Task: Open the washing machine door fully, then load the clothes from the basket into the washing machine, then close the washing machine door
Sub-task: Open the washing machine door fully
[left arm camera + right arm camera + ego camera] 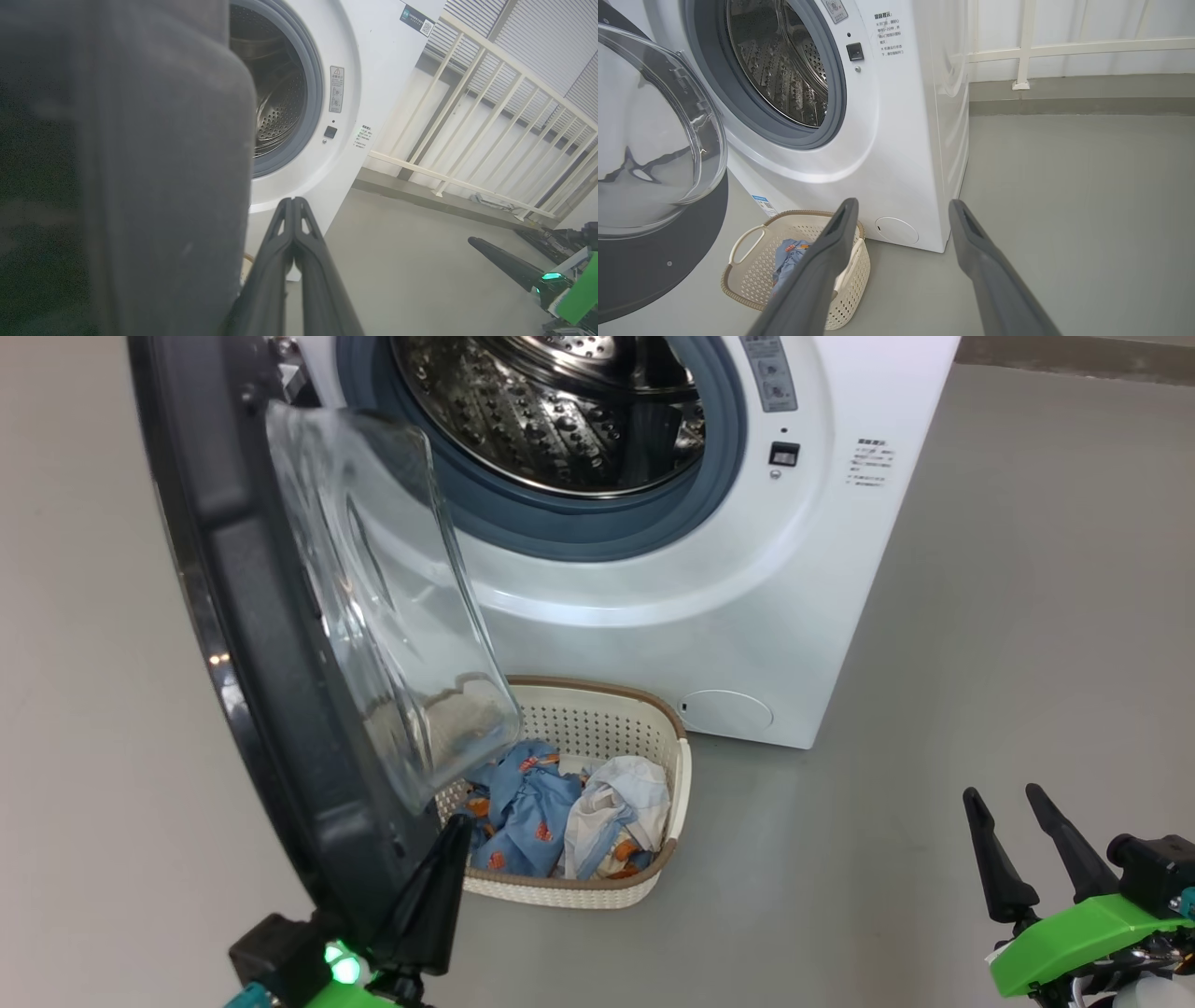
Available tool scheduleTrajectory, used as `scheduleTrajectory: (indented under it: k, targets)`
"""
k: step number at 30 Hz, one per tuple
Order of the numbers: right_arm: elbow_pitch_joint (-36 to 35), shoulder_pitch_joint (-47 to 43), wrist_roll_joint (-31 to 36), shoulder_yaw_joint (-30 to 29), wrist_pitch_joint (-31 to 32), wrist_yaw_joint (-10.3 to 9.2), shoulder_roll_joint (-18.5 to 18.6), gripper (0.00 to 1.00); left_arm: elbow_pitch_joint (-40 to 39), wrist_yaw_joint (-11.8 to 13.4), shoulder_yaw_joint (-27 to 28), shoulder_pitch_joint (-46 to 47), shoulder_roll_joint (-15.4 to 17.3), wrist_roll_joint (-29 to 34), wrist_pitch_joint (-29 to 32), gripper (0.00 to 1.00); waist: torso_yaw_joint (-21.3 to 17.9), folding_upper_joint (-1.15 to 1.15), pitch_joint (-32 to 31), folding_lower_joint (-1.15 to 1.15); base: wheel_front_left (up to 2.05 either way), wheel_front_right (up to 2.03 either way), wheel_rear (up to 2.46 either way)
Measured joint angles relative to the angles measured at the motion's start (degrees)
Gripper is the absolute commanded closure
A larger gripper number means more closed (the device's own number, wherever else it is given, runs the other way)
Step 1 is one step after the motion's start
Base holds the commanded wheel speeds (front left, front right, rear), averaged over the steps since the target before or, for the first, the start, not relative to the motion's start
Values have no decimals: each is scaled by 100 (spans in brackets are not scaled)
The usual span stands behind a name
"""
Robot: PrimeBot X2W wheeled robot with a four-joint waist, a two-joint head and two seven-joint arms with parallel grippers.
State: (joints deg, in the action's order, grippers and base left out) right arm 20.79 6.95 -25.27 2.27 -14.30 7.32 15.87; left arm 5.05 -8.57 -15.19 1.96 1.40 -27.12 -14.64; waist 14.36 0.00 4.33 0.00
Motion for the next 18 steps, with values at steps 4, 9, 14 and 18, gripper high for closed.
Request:
scheduleTrajectory:
  k: [4, 9, 14, 18]
  targets:
    - [-46, 0, 7, 20, -1, 0, 4, 0, -63, 0, 176, -116, 2, 76, 0, 100, 86, 0, 21, 0, 0, 0, 0]
    - [-76, 0, 52, 58, 0, 0, 13, 0, -87, 25, 407, -219, 29, 132, 0, 100, 195, 0, 44, 0, 0, 0, 0]
    - [-96, 0, 53, 89, 0, 0, 12, 0, -101, 116, 690, -277, 45, 177, 1, 100, 293, 0, 53, 0, 0, 0, 0]
    - [-96, 0, 53, 103, -1, 0, 13, 0, -116, 192, 943, -302, 80, 215, 1, 100, 368, 0, 59, 0, 0, 0, 0]
